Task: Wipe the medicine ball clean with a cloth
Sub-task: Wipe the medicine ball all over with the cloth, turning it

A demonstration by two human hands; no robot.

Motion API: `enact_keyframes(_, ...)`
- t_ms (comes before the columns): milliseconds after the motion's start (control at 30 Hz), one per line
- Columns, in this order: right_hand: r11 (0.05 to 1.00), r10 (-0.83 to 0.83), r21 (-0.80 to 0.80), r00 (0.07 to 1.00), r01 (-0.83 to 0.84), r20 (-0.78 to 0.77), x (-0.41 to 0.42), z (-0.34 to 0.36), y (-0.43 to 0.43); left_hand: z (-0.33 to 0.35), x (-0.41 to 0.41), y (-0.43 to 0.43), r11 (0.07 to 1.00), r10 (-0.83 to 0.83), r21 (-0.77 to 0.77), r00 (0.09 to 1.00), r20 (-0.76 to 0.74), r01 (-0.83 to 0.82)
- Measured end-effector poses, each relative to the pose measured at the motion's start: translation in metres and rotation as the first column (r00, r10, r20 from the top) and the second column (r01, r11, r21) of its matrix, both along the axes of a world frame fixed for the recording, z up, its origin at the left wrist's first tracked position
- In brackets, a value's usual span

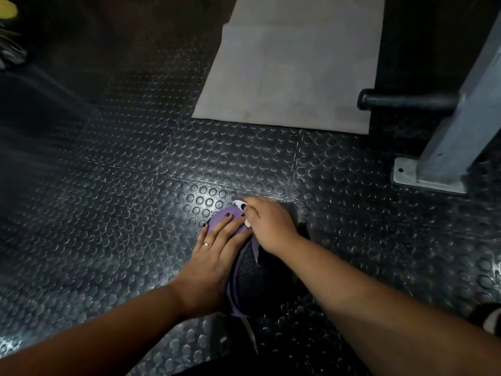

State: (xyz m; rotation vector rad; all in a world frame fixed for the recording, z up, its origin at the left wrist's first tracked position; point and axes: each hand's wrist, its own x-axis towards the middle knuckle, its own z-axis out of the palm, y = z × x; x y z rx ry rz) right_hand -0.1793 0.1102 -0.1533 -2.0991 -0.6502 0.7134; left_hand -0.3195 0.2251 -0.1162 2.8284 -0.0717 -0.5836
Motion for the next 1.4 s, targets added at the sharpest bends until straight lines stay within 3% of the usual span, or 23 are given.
enact_keyframes(133, 0.978, -0.184, 0.125, 0.976, 0.169, 0.117, -0.043, -0.001, -0.041, 0.003, 0.014, 0.005, 0.995, 0.005, -0.098, 1.0, 0.022, -0.002)
enact_keyframes(267, 0.986, -0.124, 0.134, 0.969, 0.097, 0.211, -0.099, -0.004, -0.074, 0.006, 0.02, 0.007, 0.995, 0.016, -0.098, 1.0, -0.023, -0.019)
enact_keyframes(400, 0.985, -0.085, 0.165, 0.97, 0.048, 0.227, -0.089, -0.006, -0.072, 0.005, 0.012, 0.006, 0.997, 0.003, -0.078, 1.0, 0.009, -0.003)
enact_keyframes(600, 0.991, -0.007, 0.134, 1.0, 0.004, 0.02, -0.005, 0.001, -0.017, 0.006, 0.015, 0.002, 0.993, 0.091, -0.076, 0.995, -0.034, -0.093)
enact_keyframes(700, 0.979, 0.193, -0.023, 0.962, -0.201, -0.192, 0.044, -0.002, 0.023, 0.003, 0.016, -0.004, 0.997, 0.07, -0.03, 0.996, -0.06, -0.072)
enact_keyframes(833, 0.894, 0.356, -0.203, 0.908, -0.4, -0.221, 0.069, -0.014, 0.055, -0.002, 0.019, 0.003, 1.0, 0.014, -0.016, 1.0, -0.024, -0.014)
enact_keyframes(900, 0.908, 0.335, -0.187, 0.918, -0.375, -0.214, 0.069, -0.016, 0.05, 0.0, 0.026, 0.008, 0.993, 0.073, -0.086, 0.997, -0.034, -0.075)
enact_keyframes(1000, 0.983, 0.154, -0.052, 0.95, -0.175, -0.272, 0.059, -0.008, 0.029, 0.002, 0.034, 0.017, 0.97, 0.142, -0.196, 0.99, -0.014, -0.142)
enact_keyframes(1200, 0.999, 0.003, 0.046, 0.997, -0.007, 0.082, -0.01, 0.006, -0.019, 0.001, 0.036, 0.032, 0.891, 0.271, -0.368, 0.962, -0.037, -0.265)
enact_keyframes(1300, 0.993, 0.081, 0.06, 0.956, -0.102, 0.283, -0.052, 0.012, -0.033, 0.002, 0.029, 0.04, 0.86, 0.323, -0.385, 0.941, -0.098, -0.335)
enact_keyframes(1400, 0.96, 0.243, 0.011, 0.856, -0.279, 0.456, -0.075, 0.002, -0.038, 0.004, 0.024, 0.048, 0.858, 0.367, -0.338, 0.922, -0.124, -0.387)
